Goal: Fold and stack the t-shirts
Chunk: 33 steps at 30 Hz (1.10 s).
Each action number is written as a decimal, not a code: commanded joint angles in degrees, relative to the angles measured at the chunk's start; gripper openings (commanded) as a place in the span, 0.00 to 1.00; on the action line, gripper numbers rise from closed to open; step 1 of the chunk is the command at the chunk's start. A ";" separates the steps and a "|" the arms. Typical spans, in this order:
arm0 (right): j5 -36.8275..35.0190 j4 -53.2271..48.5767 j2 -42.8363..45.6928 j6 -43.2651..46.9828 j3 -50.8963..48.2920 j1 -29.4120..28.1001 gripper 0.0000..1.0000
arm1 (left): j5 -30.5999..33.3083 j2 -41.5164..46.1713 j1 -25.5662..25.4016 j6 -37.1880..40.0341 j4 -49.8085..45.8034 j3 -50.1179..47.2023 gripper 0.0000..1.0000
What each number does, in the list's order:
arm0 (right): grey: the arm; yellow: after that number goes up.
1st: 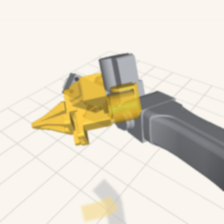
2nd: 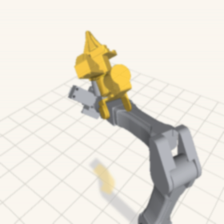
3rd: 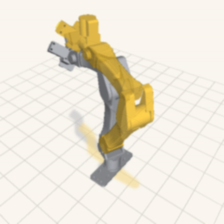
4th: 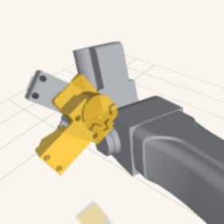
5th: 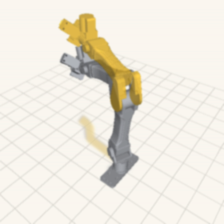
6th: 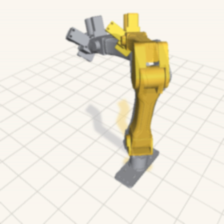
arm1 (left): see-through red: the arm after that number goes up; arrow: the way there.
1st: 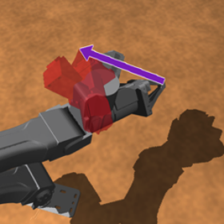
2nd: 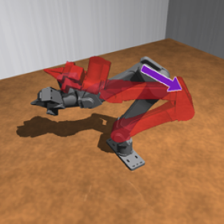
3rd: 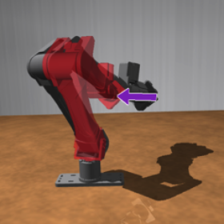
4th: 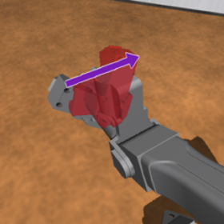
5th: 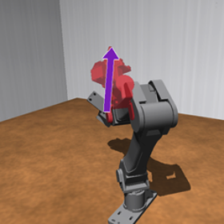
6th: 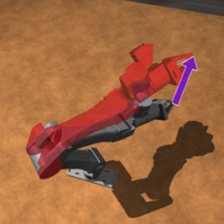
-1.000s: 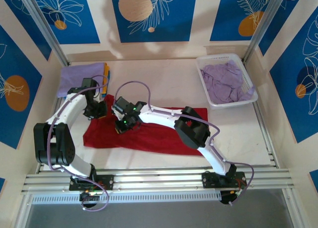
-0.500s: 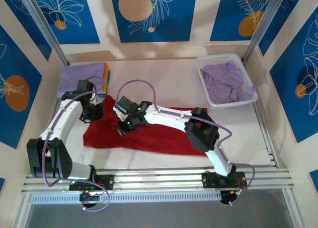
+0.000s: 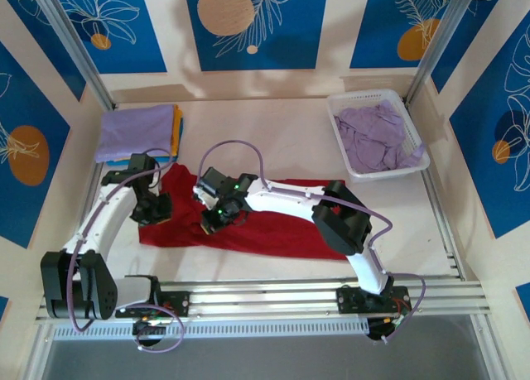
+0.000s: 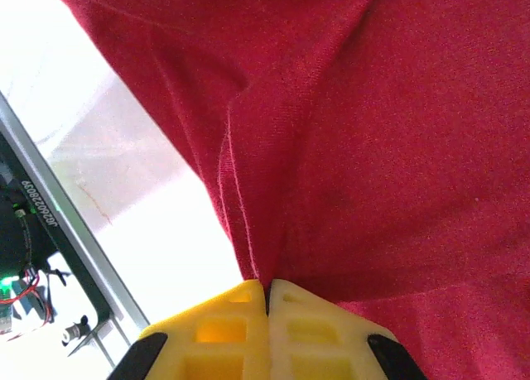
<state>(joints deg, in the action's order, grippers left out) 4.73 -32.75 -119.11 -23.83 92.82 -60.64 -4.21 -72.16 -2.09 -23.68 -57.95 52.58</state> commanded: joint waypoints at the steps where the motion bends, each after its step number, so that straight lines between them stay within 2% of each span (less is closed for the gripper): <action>1: 3.82 -3.43 -0.27 0.89 1.51 -0.46 0.13 | 0.74 -1.92 0.59 -0.84 -1.24 -1.07 0.00; 2: 3.78 -4.24 -0.34 0.77 1.66 -0.48 0.22 | 1.19 -2.79 0.63 -0.68 -1.05 -1.13 0.00; 3: 3.43 -4.66 0.00 0.72 1.52 -0.47 0.26 | 1.50 -3.54 0.68 -0.50 -0.87 -1.09 0.04; 4: 2.56 -4.85 0.65 0.41 0.98 -0.47 0.30 | 1.73 -4.28 0.68 -0.24 -0.88 -0.87 0.14; 5: 1.92 -4.69 1.91 0.03 0.02 -0.34 0.32 | 2.36 -4.94 0.68 0.01 -1.08 -0.46 0.16; 8: 1.37 -3.84 6.52 -1.15 -3.62 0.85 0.36 | 3.11 -5.58 0.86 0.39 -1.70 1.49 0.16; 12: 1.32 -3.55 12.10 -2.76 -8.22 3.98 0.37 | 3.34 -4.32 0.86 0.29 -1.99 4.33 0.17; 15: 1.71 -3.15 14.39 -3.43 -10.65 6.24 0.38 | 3.06 -5.00 1.36 0.71 -1.20 6.44 0.26; 18: 1.37 -3.50 14.44 -4.72 -11.44 7.71 0.38 | 0.65 -8.90 2.12 1.77 -0.01 9.41 0.30; 23: 2.91 -1.54 13.49 -8.56 -12.79 10.05 0.37 | -3.79 -14.97 2.77 2.03 5.94 12.59 0.30; 28: 3.64 -1.03 12.50 -10.23 -14.28 12.17 0.36 | -1.97 -22.28 2.79 3.51 5.02 16.94 0.33; 33: 4.54 -0.37 12.41 -10.62 -16.30 14.20 0.36 | 0.39 -26.06 2.72 4.08 4.83 15.98 0.34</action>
<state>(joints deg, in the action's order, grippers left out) 7.25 -33.58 -106.08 -33.19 77.45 -47.37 -5.50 -96.99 0.01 -20.91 -52.05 68.51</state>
